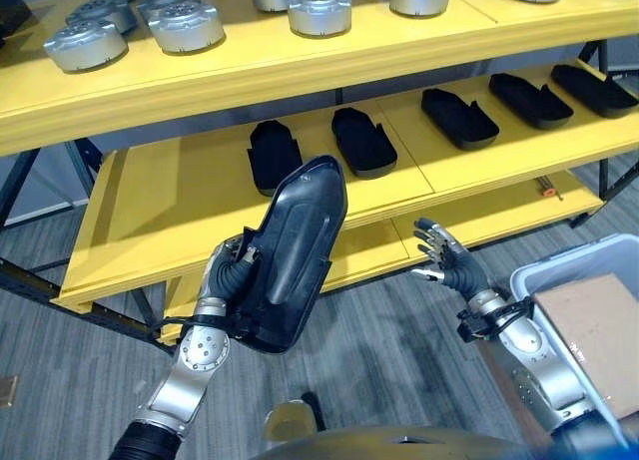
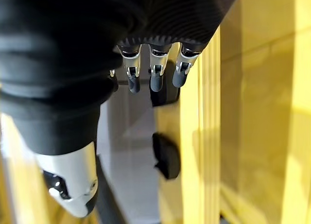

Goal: Move parts from the plastic box to the shelf.

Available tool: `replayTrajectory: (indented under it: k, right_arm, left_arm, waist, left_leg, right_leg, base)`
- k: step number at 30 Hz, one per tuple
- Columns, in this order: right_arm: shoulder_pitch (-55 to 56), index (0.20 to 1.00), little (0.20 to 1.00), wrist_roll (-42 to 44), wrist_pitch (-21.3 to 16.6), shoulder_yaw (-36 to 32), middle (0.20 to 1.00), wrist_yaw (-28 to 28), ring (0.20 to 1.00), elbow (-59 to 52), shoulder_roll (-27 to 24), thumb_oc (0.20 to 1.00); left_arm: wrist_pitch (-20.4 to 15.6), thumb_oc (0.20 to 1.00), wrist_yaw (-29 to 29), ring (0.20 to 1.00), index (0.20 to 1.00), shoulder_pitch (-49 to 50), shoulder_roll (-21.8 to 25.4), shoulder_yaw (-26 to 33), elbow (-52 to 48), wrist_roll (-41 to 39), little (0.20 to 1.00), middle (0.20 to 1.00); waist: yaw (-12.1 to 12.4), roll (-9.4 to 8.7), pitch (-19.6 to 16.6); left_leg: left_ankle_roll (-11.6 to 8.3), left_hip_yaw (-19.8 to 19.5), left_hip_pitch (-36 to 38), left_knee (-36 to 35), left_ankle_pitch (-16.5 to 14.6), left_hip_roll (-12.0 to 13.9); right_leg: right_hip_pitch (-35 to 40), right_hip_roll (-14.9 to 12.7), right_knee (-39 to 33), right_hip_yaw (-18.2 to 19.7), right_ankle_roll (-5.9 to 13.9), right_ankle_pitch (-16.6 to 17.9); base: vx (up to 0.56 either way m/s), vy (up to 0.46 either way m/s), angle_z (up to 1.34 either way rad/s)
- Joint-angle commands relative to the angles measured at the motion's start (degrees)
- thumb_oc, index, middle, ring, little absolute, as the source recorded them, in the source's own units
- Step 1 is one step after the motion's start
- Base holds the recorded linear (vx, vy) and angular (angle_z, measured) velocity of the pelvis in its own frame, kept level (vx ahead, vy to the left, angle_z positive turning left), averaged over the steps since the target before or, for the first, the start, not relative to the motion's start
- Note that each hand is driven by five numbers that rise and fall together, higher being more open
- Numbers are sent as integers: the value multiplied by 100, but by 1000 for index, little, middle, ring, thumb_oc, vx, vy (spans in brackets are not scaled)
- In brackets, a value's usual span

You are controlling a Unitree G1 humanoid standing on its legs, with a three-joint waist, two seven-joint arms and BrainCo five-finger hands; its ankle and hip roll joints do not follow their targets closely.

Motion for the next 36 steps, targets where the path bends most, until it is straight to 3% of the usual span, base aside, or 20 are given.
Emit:
replayTrajectory:
  k: [1, 2, 3, 5, 12, 18, 22, 25, 28, 29, 30, 32, 34, 36]
  right_arm:
    - [58, 1000, 1000, -154, -357, -263, 1000, -95, 1000, -378, -31, 1000]
    - [187, 1000, 1000, -108, -352, -272, 1000, -114, 1000, -450, -87, 1000]
    - [275, 1000, 1000, -109, -353, -300, 1000, -71, 1000, -498, -159, 1000]
    - [287, 1000, 1000, -161, -417, -281, 1000, -3, 1000, -412, -188, 1000]
    - [70, 1000, 1000, -96, -368, -139, 1000, 246, 1000, -322, -155, 1000]
    - [-67, 1000, 1000, -161, -336, -4, 1000, 816, 1000, -456, -31, 1000]
    - [-370, 1000, 1000, -339, -60, 259, 1000, 1278, 1000, -836, 53, 1000]
    - [-584, 1000, 1000, -336, 300, 415, 1000, 1360, 1000, -1014, 98, 1000]
    - [-660, 1000, 1000, -347, 410, 529, 1000, 1255, 1000, -1120, 138, 1000]
    - [-686, 1000, 1000, -400, 282, 581, 1000, 1159, 1000, -1158, 190, 1000]
    - [-725, 1000, 1000, -318, 133, 533, 1000, 978, 1000, -1190, 232, 1000]
    - [-810, 1000, 1000, -228, 211, 468, 1000, 901, 1000, -1264, 245, 1000]
    - [-833, 1000, 1000, -138, 324, 404, 1000, 954, 1000, -1349, 266, 1000]
    - [-729, 1000, 1000, -140, 264, 358, 1000, 1084, 1000, -1380, 260, 1000]
  left_arm:
    - [-310, 200, 7, 200, 200, -59, 75, 463, -448, -452, 200, 200]
    - [-288, 200, 41, 200, 200, -47, 90, 444, -355, -588, 200, 200]
    - [-320, 200, 131, 200, 200, -70, 119, 369, -250, -635, 200, 200]
    - [-347, 200, 232, 200, 200, -62, 118, 322, -187, -676, 200, 200]
    - [-271, 200, 410, 200, 200, -131, 98, 335, -150, -511, 200, 200]
    - [-176, 200, 459, 200, 200, -62, 112, 457, -129, -560, 200, 200]
    - [-99, 200, 169, 200, 200, -100, 101, 488, -95, -633, 200, 200]
    - [-87, 200, 57, 200, 200, -166, 96, 431, -99, -656, 200, 200]
    - [-78, 200, -129, 200, 200, -210, 86, 382, -167, -680, 200, 200]
    - [-120, 200, -256, 200, 200, -244, 90, 325, -152, -611, 200, 200]
    - [-85, 200, -248, 200, 200, -222, 100, 330, -193, -626, 200, 200]
    - [-83, 200, -169, 200, 200, -176, 83, 387, -276, -560, 200, 200]
    - [-79, 200, -48, 200, 200, -184, 72, 447, -353, -594, 200, 200]
    - [27, 200, 8, 200, 200, -306, 127, 466, -323, -713, 200, 200]
  waist:
    - [37, -49, -92]
    - [-107, 6, -111]
    - [-196, 30, -99]
    - [-183, 47, -58]
    - [-17, 13, -125]
    - [166, -41, -175]
    - [387, -100, -177]
    - [513, -152, -162]
    - [650, -210, -140]
    - [759, -289, -105]
    - [885, -342, -68]
    - [991, -352, -49]
    - [966, -331, -15]
    - [782, -389, 47]
  left_leg:
    - [-1084, -314, 163, 115, 67, 1101]
    - [-1238, -33, 302, -149, 400, 1493]
    - [-1282, 193, 449, -325, 462, 1575]
    - [-1288, 80, 419, -282, 532, 1572]
    - [-974, -59, 441, -136, -292, 905]
    - [-774, -160, 528, -330, -318, 565]
    - [-652, -295, 577, -418, -423, 347]
    - [-547, -304, 560, -407, -487, 241]
    - [-419, -273, 505, -415, -522, 112]
    - [-335, -319, 497, -400, -677, -12]
    - [-282, -193, 546, -411, -731, -93]
    - [-257, -80, 660, -465, -778, -124]
    - [-172, 16, 787, -594, -837, -159]
    - [-115, -76, 800, -610, -943, -237]
  right_leg:
    - [235, 176, -769, -102, 32, 947]
    - [223, 18, -534, -275, 93, 785]
    - [183, -86, -241, -435, 97, 629]
    - [160, -123, -53, -398, 50, 513]
    - [355, -252, -172, -302, 190, 618]
    - [408, -301, -352, -328, 325, 852]
    - [398, -435, -406, -363, 492, 964]
    - [385, -546, -365, -428, 579, 1000]
    - [375, -624, -254, -526, 666, 1010]
    - [288, -692, 57, -610, 765, 1089]
    - [261, -714, 198, -941, 786, 1220]
    - [186, -832, 329, -1291, 795, 1447]
    - [3, -902, 590, -1371, 822, 1528]
    - [-137, -615, 460, -979, 826, 1497]
  base:
    - [95, 413, -9]
    - [91, 540, 24]
    - [82, 595, 34]
    - [5, 355, 43]
    - [-1, 332, 11]
    - [19, 252, 8]
    - [45, 277, 16]
    - [52, 252, 10]
    - [15, 254, 19]
    - [-15, 270, 24]
    - [-5, 262, -1]
    - [11, 182, -50]
    - [12, 154, -61]
    - [20, 34, -17]
